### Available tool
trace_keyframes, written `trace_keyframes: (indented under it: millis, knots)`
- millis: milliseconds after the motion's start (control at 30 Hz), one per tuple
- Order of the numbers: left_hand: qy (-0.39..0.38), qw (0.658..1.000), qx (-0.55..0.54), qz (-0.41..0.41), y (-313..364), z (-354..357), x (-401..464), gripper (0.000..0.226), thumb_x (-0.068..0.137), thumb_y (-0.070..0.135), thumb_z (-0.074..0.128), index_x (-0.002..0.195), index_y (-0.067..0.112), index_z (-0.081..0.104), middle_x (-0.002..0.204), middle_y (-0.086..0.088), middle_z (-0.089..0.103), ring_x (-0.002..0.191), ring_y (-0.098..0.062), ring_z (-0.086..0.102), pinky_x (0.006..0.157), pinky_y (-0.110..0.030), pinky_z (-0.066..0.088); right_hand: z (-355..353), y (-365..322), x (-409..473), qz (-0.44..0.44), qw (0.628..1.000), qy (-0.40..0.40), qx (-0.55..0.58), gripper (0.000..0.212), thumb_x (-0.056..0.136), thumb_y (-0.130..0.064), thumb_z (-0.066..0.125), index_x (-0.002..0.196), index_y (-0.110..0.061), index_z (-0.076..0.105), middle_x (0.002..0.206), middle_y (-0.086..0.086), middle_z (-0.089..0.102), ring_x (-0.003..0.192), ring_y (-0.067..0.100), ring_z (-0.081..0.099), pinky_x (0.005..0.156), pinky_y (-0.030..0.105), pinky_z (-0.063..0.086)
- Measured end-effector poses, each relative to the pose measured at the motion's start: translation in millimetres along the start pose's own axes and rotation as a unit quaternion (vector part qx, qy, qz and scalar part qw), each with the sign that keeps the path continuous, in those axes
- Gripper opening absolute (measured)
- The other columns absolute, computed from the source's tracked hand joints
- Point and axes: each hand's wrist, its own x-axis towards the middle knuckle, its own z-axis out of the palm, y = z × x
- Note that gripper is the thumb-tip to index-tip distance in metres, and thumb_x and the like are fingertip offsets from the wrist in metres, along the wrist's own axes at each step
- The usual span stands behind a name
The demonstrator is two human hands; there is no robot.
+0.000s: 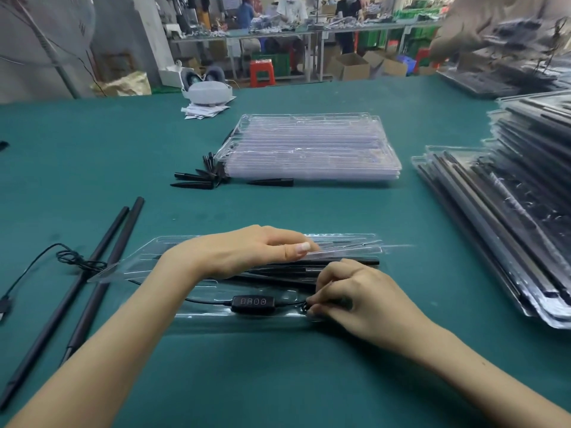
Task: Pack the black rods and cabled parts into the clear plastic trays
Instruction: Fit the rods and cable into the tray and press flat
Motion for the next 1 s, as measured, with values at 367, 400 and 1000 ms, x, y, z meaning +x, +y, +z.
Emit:
trace_keyframes:
  millis: [367, 400, 1000]
  knots:
    - [-0.001, 0.999, 0.021, 0.028, -5.1, 11.7, -1.2, 0.041, 0.082, 0.070, 0.037, 0.120, 0.061, 0.049, 0.125, 0.040, 0.049, 0.117, 0.019, 0.042, 0.098, -0.015, 0.033, 6.8, -14.0, -1.7, 0.084, 0.996, -0.027, -0.028, 0.018, 0.092, -0.031, 0.060, 0.096, -0.020, 0.073, 0.096, -0.011, 0.051, 0.101, 0.016, 0.054, 0.085, 0.028, 0.044]
    - [0.001, 0.999, 0.022, 0.030, -5.6, 13.0, -1.5, 0.042, 0.081, 0.071, 0.037, 0.120, 0.061, 0.048, 0.124, 0.041, 0.048, 0.116, 0.020, 0.041, 0.096, -0.012, 0.032, 6.1, -17.4, -5.5, 0.069, 0.995, -0.046, -0.051, 0.025, 0.096, -0.035, 0.052, 0.098, -0.018, 0.071, 0.101, -0.006, 0.053, 0.105, 0.019, 0.052, 0.087, 0.029, 0.042]
    - [0.060, 0.989, 0.135, 0.029, -23.7, 52.6, -3.1, 0.056, 0.079, 0.073, 0.028, 0.134, 0.063, 0.027, 0.154, 0.030, 0.007, 0.135, 0.020, -0.009, 0.119, -0.041, -0.010, 47.1, -41.0, -59.7, 0.113, 0.958, 0.034, -0.262, 0.076, 0.096, -0.057, 0.006, 0.120, -0.019, 0.067, 0.124, 0.006, 0.065, 0.114, 0.023, 0.062, 0.096, 0.058, 0.028]
